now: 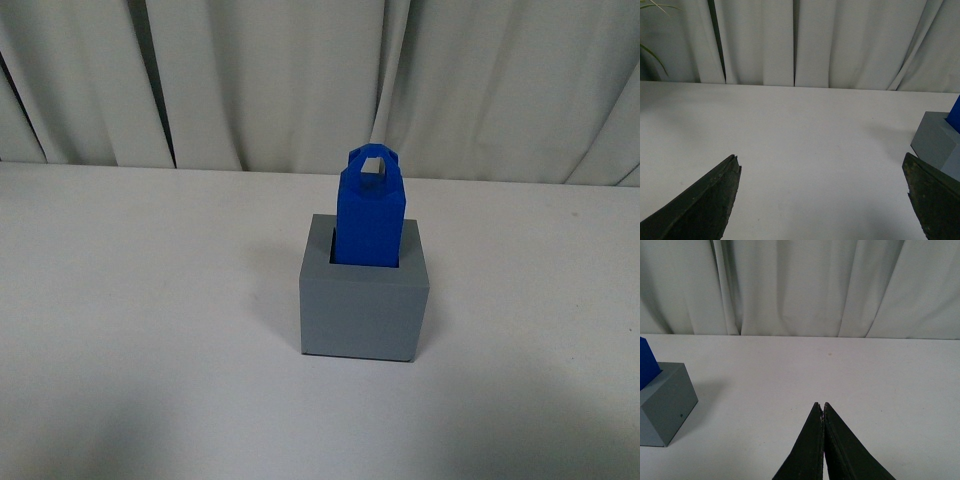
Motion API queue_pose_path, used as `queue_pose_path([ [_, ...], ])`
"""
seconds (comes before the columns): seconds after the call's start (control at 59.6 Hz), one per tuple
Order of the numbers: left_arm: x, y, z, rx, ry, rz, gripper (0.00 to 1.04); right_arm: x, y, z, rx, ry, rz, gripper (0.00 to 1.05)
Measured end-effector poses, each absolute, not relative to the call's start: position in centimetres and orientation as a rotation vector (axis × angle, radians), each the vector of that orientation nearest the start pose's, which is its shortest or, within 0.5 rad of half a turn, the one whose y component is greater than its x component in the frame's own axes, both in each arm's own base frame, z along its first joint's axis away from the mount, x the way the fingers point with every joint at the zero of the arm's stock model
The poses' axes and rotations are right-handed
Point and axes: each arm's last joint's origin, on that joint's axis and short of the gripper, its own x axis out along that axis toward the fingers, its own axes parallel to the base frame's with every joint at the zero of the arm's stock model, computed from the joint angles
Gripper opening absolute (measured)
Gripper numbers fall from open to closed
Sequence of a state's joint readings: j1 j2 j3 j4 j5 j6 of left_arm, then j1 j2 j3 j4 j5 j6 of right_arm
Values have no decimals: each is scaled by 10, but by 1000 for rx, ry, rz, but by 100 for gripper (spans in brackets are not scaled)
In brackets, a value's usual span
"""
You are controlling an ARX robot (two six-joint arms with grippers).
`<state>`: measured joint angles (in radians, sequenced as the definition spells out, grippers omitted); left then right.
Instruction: Insert blue part into gray base
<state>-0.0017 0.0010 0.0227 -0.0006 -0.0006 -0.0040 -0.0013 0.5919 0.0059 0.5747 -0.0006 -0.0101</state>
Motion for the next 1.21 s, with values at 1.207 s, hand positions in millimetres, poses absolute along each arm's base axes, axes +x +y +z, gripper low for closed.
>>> queue_pose_path([
  [1.207,96,0,171,-4,-21,-2,98,98,0,165,-10,-3,1,1],
])
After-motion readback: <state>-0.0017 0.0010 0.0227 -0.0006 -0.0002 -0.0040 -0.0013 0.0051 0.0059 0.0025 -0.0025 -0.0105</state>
